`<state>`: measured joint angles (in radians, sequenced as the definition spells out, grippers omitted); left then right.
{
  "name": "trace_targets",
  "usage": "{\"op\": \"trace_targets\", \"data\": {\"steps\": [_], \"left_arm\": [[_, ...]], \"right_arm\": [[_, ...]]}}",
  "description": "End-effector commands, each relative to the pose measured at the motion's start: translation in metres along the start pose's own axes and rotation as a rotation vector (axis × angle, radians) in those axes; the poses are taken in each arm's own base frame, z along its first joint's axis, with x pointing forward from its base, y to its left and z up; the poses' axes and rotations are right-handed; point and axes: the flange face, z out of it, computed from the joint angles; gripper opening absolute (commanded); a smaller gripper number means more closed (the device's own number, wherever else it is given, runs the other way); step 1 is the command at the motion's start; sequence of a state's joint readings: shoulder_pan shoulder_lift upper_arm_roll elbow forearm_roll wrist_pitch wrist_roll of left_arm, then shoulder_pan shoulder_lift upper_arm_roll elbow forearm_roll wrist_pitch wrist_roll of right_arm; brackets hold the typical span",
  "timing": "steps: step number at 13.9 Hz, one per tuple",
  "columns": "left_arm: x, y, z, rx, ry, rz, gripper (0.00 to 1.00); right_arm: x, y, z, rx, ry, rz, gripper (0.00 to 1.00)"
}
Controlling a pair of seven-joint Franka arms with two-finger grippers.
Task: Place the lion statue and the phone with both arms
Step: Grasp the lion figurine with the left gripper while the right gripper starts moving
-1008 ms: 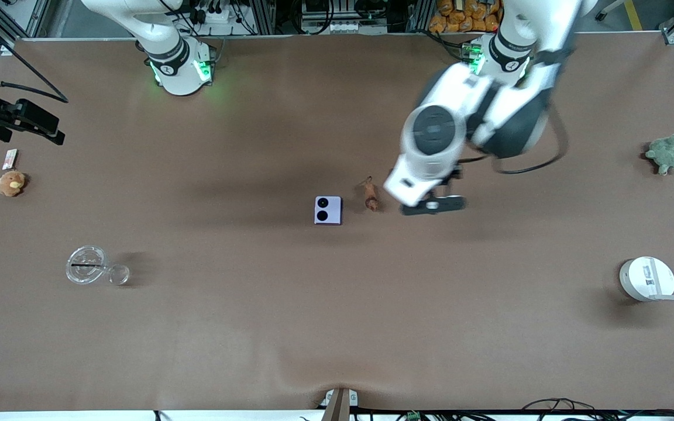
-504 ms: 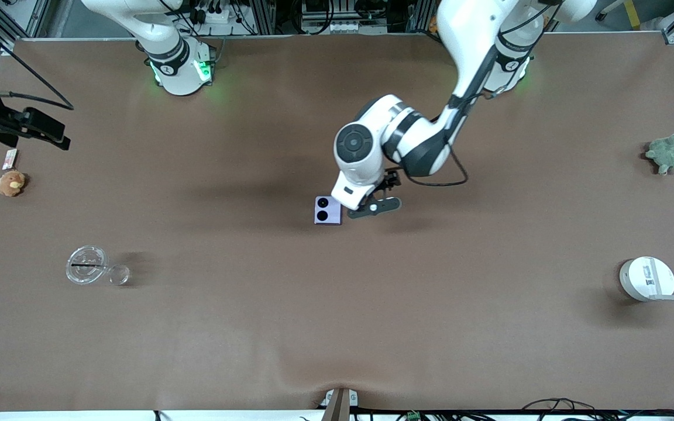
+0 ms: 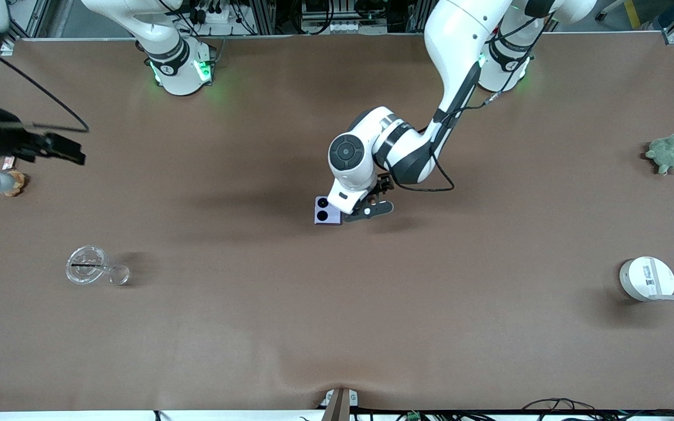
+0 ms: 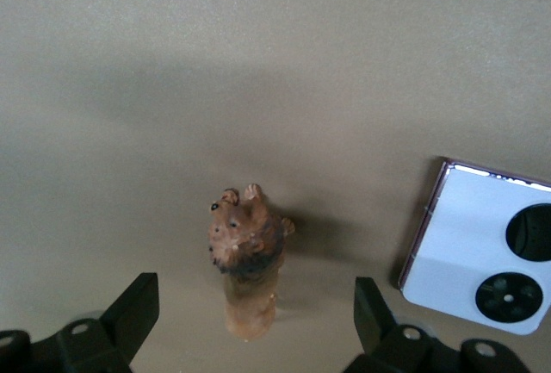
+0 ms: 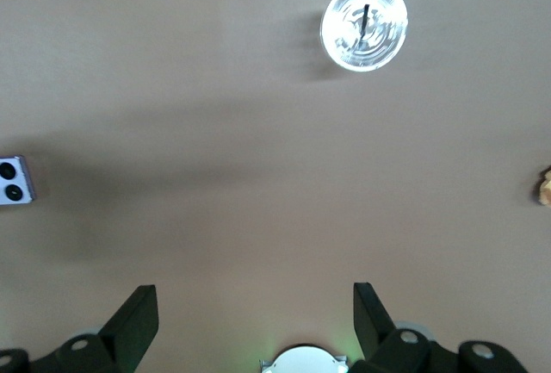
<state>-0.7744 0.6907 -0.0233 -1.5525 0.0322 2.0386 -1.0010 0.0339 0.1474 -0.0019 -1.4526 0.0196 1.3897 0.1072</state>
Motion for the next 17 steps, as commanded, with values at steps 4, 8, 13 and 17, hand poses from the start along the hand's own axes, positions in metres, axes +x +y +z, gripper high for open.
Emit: {"op": "trace_targets", "data": {"steps": [4,8,13,17], "left_arm": [[0.003,-0.002,0.015,-0.004,0.018,-0.017,0.99],[0.004,-0.003,0.015,-0.004,0.017,-0.021,0.0],[0.009,-0.008,0.007,-0.006,0.017,-0.033,0.0],[0.054,-0.056,-0.069,-0.066,0.047,-0.136,0.0]], "right_arm": [[0.01,-0.011,0.006,-0.002,-0.014,-0.023,1.0],[0.013,-0.019,0.009,-0.008,-0.012,-0.036,1.0],[0.026,-0.041,0.02,0.087,0.003,-0.049,1.0],[0.029,-0.057,0.025,0.157,-0.008,-0.065,1.0]]}}
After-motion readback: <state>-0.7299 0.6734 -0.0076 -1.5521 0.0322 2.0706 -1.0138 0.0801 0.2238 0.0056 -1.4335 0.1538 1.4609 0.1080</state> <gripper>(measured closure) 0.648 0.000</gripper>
